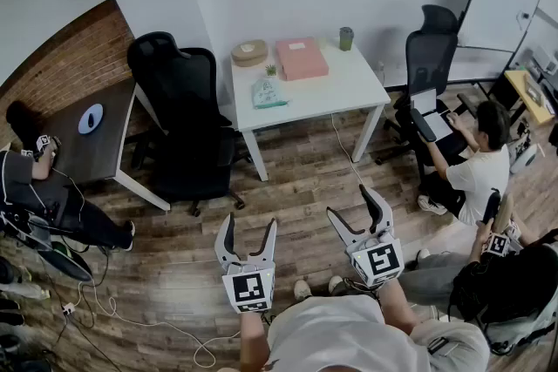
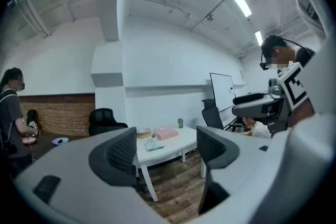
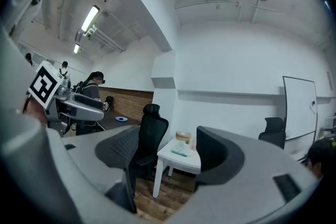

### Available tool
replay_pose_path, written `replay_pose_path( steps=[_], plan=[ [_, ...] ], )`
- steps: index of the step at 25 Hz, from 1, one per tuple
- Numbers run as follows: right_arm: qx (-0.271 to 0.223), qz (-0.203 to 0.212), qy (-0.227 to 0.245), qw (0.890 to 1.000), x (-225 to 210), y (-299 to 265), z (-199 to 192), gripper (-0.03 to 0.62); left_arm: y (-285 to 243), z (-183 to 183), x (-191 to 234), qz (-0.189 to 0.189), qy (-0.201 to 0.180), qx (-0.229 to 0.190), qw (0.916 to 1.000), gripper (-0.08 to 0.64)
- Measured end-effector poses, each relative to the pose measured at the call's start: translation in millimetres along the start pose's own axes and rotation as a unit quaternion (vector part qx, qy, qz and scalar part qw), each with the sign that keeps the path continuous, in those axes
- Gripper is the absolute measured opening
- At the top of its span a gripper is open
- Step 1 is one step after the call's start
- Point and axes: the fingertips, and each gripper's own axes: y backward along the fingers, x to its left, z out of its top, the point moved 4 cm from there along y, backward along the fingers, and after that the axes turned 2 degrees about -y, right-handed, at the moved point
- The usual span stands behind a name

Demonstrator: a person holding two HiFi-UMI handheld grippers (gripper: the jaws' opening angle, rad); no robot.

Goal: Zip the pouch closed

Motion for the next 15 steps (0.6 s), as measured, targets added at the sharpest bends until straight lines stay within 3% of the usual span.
replay_pose_path(
  steps=[6,15],
  plan=[
    [0.006,-0.002,-0.028,1.0,13,-6,-5,0.362,4,-3,11,-0.004,0.003,-0.002,1.0,0.351],
    [0.017,-0.001,-0.028,0.999,14,-29,-17,0.377,-19,-17,19,-0.014,0.005,0.002,0.9999,0.351]
  ],
)
